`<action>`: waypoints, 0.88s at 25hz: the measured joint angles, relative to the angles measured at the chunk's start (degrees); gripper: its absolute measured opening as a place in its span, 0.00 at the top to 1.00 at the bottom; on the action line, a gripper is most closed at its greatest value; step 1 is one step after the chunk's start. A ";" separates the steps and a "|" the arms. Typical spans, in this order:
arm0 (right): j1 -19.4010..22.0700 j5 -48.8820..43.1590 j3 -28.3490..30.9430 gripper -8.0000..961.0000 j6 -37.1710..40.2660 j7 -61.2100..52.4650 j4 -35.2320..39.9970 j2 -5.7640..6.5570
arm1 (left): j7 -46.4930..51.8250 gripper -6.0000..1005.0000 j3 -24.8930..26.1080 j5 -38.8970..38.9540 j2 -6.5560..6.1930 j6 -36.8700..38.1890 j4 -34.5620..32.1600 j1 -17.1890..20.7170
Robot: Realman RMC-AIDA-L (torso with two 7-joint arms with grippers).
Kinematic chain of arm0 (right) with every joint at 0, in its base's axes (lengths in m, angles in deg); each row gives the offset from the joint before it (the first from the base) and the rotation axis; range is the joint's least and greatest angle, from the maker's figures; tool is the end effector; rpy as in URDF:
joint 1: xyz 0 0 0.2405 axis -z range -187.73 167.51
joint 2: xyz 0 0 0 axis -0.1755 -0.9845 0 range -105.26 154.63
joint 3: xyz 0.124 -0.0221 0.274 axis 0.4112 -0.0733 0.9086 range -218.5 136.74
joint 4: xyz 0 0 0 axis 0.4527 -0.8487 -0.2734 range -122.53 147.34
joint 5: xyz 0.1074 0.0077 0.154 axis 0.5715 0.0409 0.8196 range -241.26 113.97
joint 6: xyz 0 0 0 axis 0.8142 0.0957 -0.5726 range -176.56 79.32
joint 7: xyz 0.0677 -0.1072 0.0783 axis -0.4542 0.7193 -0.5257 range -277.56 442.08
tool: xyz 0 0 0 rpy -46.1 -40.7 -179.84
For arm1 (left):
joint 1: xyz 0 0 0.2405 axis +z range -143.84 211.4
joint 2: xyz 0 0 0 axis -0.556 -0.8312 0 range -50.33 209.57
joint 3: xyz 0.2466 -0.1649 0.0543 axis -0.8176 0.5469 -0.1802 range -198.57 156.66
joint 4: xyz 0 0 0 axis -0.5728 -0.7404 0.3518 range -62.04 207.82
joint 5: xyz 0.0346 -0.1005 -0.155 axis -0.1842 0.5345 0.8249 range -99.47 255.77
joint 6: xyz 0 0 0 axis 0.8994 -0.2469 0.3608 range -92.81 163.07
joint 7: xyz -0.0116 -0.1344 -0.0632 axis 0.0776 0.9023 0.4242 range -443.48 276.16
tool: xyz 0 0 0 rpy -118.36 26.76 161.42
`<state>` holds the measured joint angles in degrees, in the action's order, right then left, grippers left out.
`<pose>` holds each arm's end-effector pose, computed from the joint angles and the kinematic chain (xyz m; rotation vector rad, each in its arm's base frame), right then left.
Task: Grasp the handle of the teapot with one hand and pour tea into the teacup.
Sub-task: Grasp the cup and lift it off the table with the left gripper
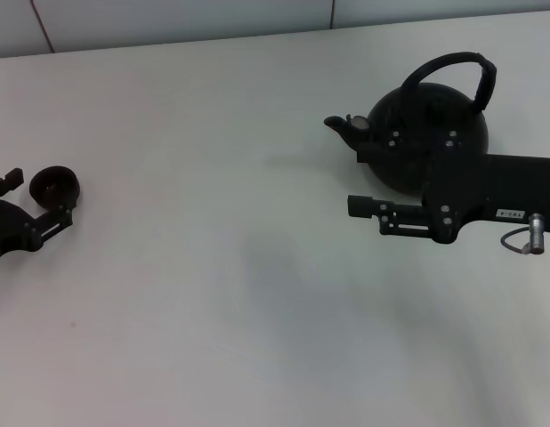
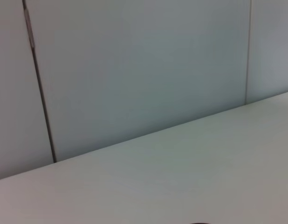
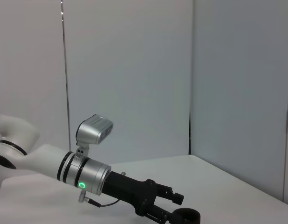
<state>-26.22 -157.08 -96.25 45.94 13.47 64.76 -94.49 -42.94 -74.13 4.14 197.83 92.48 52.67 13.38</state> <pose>0.2736 0.2815 -0.0024 -2.6716 0.1893 0.8630 -0.3776 0.3244 -0.0343 -2.1248 -0.5654 -0.4476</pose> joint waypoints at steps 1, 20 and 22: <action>-0.04 0.00 0.00 0.34 0.00 0.01 0.00 0.00 | -0.02 0.16 0.06 0.00 0.00 -0.15 0.00 0.03; -0.32 0.00 -0.17 0.34 0.00 0.01 0.30 0.00 | -0.50 0.17 -1.14 -0.27 0.20 -2.62 1.01 -1.33; -0.32 0.00 -0.28 0.34 0.00 0.01 0.31 0.00 | -0.52 0.17 -1.15 -0.26 0.26 -2.96 1.18 -1.73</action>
<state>-26.54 -157.08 -96.53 45.94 13.48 65.06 -94.49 -43.46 -75.27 3.87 198.09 89.52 53.85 11.66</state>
